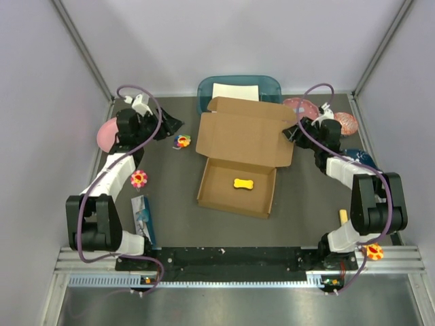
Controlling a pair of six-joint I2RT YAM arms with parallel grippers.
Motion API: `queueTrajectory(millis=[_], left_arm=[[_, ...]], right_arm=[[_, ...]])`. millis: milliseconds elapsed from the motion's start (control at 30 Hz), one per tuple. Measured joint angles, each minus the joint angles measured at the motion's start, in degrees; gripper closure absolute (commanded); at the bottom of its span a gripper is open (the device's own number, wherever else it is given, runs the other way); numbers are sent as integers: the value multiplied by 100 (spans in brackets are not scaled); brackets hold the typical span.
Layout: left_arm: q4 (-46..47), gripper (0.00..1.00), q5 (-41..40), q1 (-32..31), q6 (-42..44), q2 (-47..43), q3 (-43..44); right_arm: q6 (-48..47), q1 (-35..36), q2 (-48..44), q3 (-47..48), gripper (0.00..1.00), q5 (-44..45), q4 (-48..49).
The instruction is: Fold the paper box
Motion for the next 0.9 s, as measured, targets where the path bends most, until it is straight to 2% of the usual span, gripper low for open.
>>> queueTrajectory(millis=[67,433,767,900], left_arm=[[61,30,160,0,17,28,0],[181,26,385,0,146,332,2],[114,25,376,-59,431,463,39],[46,28,409,-129,535,817,225]], right_arm=[[0,-2,0,0,60,-50,63],[-177,0,-7,-4,82,-142,98],[-363,144,-219,-11,89,-111,-70],[-376,223,-393,-11,91,-98,-81]])
